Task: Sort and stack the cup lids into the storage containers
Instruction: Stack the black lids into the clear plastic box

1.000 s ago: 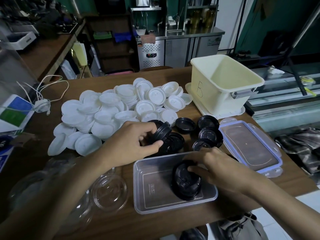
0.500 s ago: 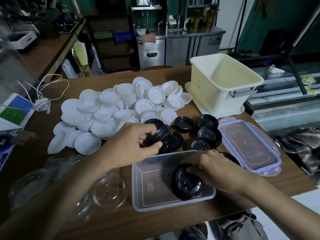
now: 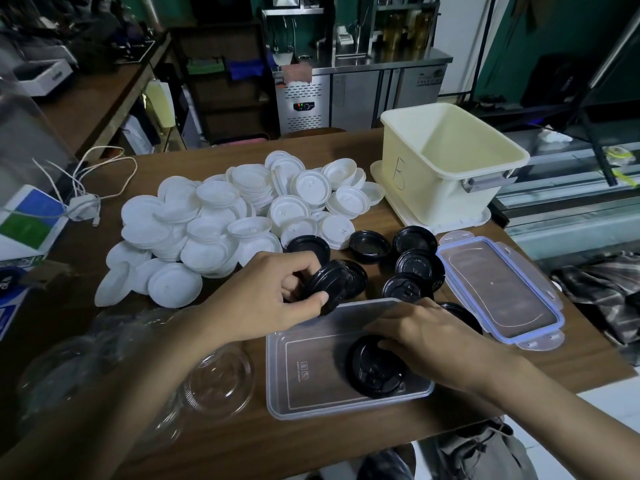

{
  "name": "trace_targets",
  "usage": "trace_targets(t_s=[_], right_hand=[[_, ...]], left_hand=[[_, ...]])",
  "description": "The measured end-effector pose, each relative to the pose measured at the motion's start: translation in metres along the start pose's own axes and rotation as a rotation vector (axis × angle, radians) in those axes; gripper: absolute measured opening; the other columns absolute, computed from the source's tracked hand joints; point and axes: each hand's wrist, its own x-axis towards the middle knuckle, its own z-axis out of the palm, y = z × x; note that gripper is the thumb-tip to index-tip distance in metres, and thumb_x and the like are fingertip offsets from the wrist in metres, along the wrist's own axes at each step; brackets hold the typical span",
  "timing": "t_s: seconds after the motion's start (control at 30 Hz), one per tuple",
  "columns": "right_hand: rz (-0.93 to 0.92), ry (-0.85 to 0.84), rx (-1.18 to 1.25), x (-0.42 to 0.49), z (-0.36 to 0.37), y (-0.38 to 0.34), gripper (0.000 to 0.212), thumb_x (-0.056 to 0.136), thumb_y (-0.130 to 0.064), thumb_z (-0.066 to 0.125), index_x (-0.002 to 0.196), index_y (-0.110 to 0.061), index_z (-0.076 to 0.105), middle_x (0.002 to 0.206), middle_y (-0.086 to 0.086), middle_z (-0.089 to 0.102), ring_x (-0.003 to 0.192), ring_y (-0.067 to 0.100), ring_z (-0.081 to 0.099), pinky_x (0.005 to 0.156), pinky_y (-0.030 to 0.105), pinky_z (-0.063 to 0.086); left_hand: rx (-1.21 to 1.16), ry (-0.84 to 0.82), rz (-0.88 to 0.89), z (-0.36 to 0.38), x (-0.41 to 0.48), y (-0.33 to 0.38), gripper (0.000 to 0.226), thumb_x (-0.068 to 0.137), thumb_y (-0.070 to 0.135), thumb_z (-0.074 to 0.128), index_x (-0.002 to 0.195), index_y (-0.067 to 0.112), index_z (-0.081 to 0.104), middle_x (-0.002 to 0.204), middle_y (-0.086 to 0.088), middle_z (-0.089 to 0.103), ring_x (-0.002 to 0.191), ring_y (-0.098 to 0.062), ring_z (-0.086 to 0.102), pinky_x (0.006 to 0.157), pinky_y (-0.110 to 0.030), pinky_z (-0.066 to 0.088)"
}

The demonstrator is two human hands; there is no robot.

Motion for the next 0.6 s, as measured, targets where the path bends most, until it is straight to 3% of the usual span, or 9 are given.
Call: trace_targets(t_s=[0.07, 0.27, 0.37, 0.47, 0.53, 0.6], right_hand=[[-0.013, -0.022, -0.008, 0.004, 0.003, -0.001, 0.034, 0.099, -0.035, 0.047, 0.131, -0.040, 0.060, 0.122, -0.012, 0.068, 0.112, 0.019, 0.066, 0.093, 0.043, 0.051], [0.010, 0.022, -0.017, 0.004, 0.001, -0.004, 0.031, 0.093, -0.025, 0.060, 0.120, -0.037, 0.068, 0.109, -0.011, 0.073, 0.096, 0.022, 0.071, 0.085, 0.038, 0.055], [-0.002, 0.129, -0.024, 0.002, -0.008, -0.010, 0.020, 0.089, -0.030, 0.066, 0.107, -0.032, 0.074, 0.097, -0.011, 0.074, 0.085, 0.020, 0.072, 0.072, 0.033, 0.057], [0.015, 0.235, 0.043, -0.002, -0.025, -0.011, 0.021, 0.095, -0.045, 0.055, 0.101, -0.029, 0.068, 0.092, -0.011, 0.066, 0.083, 0.021, 0.067, 0.068, 0.033, 0.051], [0.081, 0.302, 0.191, -0.008, -0.035, -0.011, 0.031, 0.093, -0.055, 0.060, 0.111, -0.030, 0.062, 0.102, -0.013, 0.061, 0.091, 0.015, 0.065, 0.072, 0.031, 0.052], [0.105, 0.308, 0.408, -0.012, -0.040, -0.013, 0.059, 0.087, -0.059, 0.073, 0.135, -0.031, 0.053, 0.124, -0.018, 0.055, 0.111, 0.005, 0.062, 0.088, 0.032, 0.055]], left_hand=[[-0.044, -0.006, -0.004, 0.002, 0.000, 0.002, 0.013, 0.095, 0.020, 0.073, 0.099, 0.019, 0.061, 0.075, -0.003, 0.074, 0.066, -0.031, 0.069, 0.070, -0.052, 0.059], [-0.099, -0.014, -0.001, 0.004, 0.001, 0.004, 0.015, 0.095, 0.013, 0.072, 0.106, 0.020, 0.066, 0.096, 0.003, 0.077, 0.081, -0.022, 0.074, 0.078, -0.047, 0.059], [-0.149, -0.024, -0.015, 0.004, 0.000, 0.003, 0.016, 0.096, 0.014, 0.072, 0.106, 0.024, 0.067, 0.098, 0.004, 0.078, 0.087, -0.023, 0.075, 0.081, -0.040, 0.059], [-0.213, -0.057, -0.018, 0.005, 0.001, 0.003, 0.012, 0.096, 0.018, 0.070, 0.107, 0.023, 0.067, 0.099, 0.002, 0.078, 0.090, -0.025, 0.076, 0.082, -0.039, 0.059], [-0.255, -0.069, -0.023, 0.007, 0.002, 0.003, 0.012, 0.095, 0.023, 0.069, 0.107, 0.022, 0.068, 0.099, 0.001, 0.078, 0.091, -0.028, 0.075, 0.083, -0.042, 0.059], [-0.309, -0.079, -0.028, 0.011, 0.005, 0.003, 0.016, 0.095, 0.027, 0.069, 0.109, 0.019, 0.068, 0.100, -0.004, 0.078, 0.093, -0.033, 0.075, 0.086, -0.047, 0.059]])
